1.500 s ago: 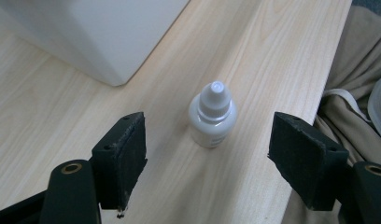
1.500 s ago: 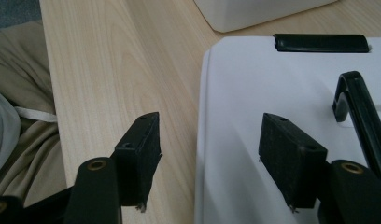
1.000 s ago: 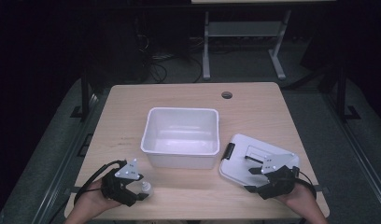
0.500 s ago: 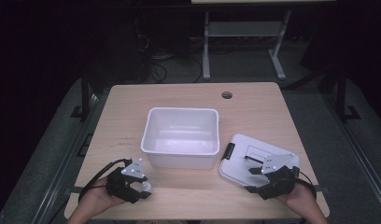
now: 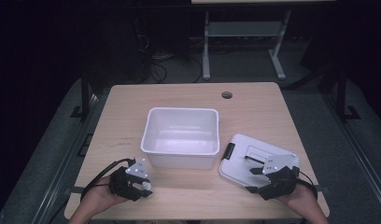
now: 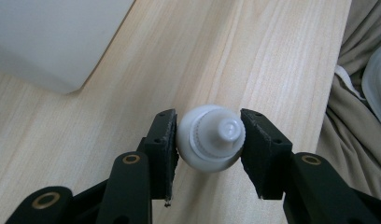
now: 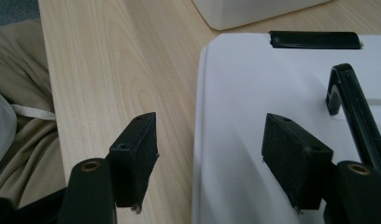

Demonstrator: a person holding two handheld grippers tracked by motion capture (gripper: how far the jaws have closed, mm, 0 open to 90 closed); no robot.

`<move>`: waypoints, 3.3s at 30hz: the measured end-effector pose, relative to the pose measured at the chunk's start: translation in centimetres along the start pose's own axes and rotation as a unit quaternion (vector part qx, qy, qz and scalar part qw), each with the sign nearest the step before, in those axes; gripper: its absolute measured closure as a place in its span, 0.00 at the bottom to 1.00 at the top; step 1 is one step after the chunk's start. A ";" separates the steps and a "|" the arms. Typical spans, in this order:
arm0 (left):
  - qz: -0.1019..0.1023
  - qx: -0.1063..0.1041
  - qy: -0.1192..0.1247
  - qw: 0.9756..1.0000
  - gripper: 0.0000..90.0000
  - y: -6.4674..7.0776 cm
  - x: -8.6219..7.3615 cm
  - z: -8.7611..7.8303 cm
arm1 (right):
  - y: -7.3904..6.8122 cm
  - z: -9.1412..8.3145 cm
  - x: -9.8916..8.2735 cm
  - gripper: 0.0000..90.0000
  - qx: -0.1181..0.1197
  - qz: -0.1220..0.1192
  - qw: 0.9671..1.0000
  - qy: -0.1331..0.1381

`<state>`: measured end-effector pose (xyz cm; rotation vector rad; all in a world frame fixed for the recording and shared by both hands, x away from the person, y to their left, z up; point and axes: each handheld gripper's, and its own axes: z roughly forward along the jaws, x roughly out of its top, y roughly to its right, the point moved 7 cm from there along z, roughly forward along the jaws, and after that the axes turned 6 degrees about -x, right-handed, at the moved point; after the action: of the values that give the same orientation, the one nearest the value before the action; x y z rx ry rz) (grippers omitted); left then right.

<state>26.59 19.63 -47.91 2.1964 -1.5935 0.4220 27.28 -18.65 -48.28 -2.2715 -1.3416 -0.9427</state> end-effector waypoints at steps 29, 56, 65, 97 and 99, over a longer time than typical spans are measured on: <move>0.011 0.026 0.019 0.999 0.66 -0.3 1.6 -6.3 | -0.1 -0.2 0.0 0.37 -0.005 -0.008 1.000 0.002; 0.009 0.044 0.009 0.999 0.66 -1.8 5.0 -11.7 | -0.4 0.3 0.1 0.35 0.003 -0.008 1.000 -0.012; 0.007 0.044 0.010 0.999 0.66 -2.6 6.5 -12.8 | -0.4 0.3 0.1 0.34 0.004 -0.005 1.000 -0.013; 0.005 0.055 0.018 0.998 0.66 -5.1 10.0 -13.9 | -0.2 -0.1 0.2 0.34 0.007 -0.009 1.000 -0.006; 0.004 0.055 0.017 0.998 0.66 -5.3 10.1 -13.8 | -0.2 -0.1 0.2 0.34 0.007 -0.009 1.000 -0.006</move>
<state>34.51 19.32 -31.88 2.2514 -1.5964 0.5603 27.14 -18.48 -48.11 -2.2624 -1.3725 -0.9245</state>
